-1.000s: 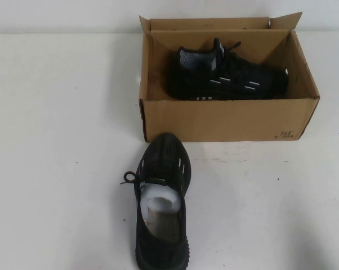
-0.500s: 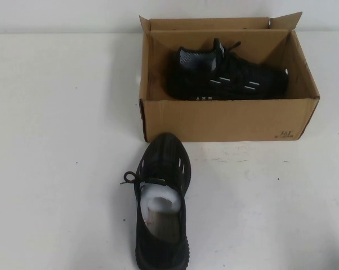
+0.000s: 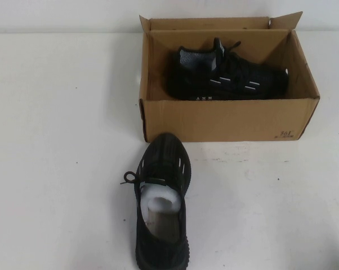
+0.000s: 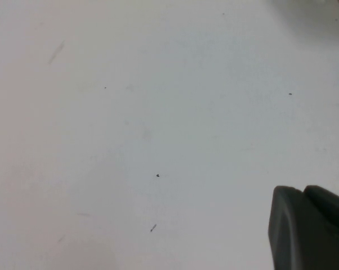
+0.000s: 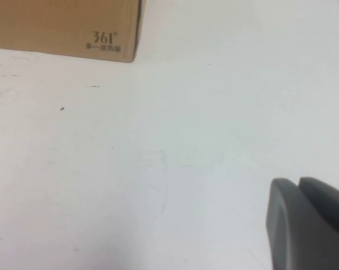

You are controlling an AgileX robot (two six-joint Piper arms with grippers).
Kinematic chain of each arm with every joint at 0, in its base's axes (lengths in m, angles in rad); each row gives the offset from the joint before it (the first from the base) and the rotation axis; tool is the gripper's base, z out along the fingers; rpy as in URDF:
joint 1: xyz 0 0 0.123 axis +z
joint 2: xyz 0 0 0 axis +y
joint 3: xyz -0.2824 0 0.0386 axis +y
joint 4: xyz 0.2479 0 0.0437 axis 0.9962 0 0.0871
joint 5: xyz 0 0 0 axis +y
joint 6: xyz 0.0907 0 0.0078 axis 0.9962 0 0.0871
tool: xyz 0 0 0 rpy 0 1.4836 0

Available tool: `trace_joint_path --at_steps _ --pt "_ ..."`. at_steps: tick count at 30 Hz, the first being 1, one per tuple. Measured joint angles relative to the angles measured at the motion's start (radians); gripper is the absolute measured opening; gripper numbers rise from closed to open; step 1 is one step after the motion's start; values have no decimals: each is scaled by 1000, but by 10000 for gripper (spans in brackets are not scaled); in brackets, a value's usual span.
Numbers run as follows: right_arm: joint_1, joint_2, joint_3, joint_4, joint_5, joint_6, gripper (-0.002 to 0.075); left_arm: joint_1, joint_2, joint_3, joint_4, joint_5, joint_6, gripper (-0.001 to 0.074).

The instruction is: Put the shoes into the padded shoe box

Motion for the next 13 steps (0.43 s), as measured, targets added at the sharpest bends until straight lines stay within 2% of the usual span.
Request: trace_joint_path --at_steps 13 --pt "20 2 0 -4 0 0 -7 0 0 0 0 0 0 -4"
